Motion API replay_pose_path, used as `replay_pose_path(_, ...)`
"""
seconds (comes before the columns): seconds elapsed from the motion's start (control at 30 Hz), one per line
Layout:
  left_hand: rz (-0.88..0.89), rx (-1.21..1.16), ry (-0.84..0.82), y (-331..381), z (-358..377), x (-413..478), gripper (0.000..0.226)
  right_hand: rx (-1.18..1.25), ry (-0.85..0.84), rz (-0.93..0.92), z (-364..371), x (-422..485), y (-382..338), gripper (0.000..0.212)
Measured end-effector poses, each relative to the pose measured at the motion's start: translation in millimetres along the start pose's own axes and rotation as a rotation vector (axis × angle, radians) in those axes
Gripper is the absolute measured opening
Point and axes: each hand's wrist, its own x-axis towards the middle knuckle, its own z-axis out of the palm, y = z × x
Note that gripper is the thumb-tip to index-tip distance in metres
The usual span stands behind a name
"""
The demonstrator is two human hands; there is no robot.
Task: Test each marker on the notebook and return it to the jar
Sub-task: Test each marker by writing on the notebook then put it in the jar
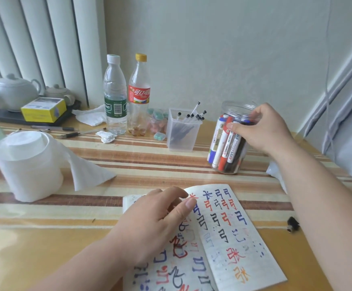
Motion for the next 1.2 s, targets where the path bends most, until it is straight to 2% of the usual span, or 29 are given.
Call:
replay_pose_path(0.07, 0.0, -0.003, 0.004, 0.1, -0.2, -0.5, 0.068, -0.13, 0.096, -0.055, -2.1, -8.8, -5.2, 0.055)
replay_pose_path(0.1, 0.002, -0.006, 0.005, 0.1, 0.0, -0.4, 0.067, -0.197, 0.219, -0.213, 0.1, -16.3, -9.4, 0.051)
replay_pose_path(0.17, 0.008, -0.011, 0.011, 0.0, 0.7, -0.2, 0.065, -0.194, 0.432, -0.644, 14.7, -37.1, -25.0, 0.032)
replay_pose_path(0.2, 0.008, -0.014, 0.018, 0.0, 0.6, 0.0, 0.064, -0.167, 0.411, -0.778, 27.3, -46.3, -34.1, 0.021)
replay_pose_path(0.23, 0.007, -0.017, 0.025, 0.2, 0.5, 0.1, 0.064, -0.147, 0.3, -0.801, 41.2, -53.4, -42.6, 0.015)
replay_pose_path(0.27, 0.006, -0.022, 0.034, 0.3, 0.3, 0.1, 0.064, -0.134, 0.139, -0.699, 55.9, -57.0, -50.1, 0.013)
replay_pose_path(0.33, 0.013, -0.039, 0.058, 0.0, -1.0, -0.6, 0.064, -0.111, -0.181, -0.395, 84.9, -54.0, -57.8, 0.035)
replay_pose_path(0.4, 0.025, -0.053, 0.095, -0.7, -3.4, -1.2, 0.06, -0.097, -0.266, -0.278, 106.0, -44.1, -56.9, 0.056)
replay_pose_path(0.47, 0.038, -0.063, 0.131, -1.7, -5.4, -1.4, 0.051, -0.095, -0.237, -0.25, 120.0, -34.3, -54.4, 0.061)
replay_pose_path(0.53, 0.037, -0.062, 0.145, -2.5, -6.2, -1.3, 0.05, -0.091, -0.197, -0.225, 128.1, -26.6, -54.5, 0.059)
replay_pose_path(0.7, 0.051, -0.01, 0.146, -2.7, -5.5, 0.1, 0.054, -0.107, -0.119, -0.233, 135.8, -18.6, -60.4, 0.023)
replay_pose_path(0.9, 0.053, -0.002, 0.151, -2.9, -5.7, -0.1, 0.058, -0.021, 0.055, -0.395, 126.8, -40.4, -41.7, 0.035)
replay_pose_path(1.07, 0.057, 0.0, 0.151, -3.1, -3.4, 2.6, 0.049, 0.052, 0.129, -0.337, 115.2, -43.3, -36.8, 0.035)
replay_pose_path(1.13, 0.051, 0.003, 0.154, -4.3, -1.8, 2.8, 0.055, 0.019, 0.091, -0.258, 111.0, -36.9, -39.4, 0.035)
replay_pose_path(1.2, 0.036, 0.007, 0.165, -4.5, -1.3, 3.1, 0.06, -0.04, -0.024, -0.184, 111.2, -36.1, -41.3, 0.037)
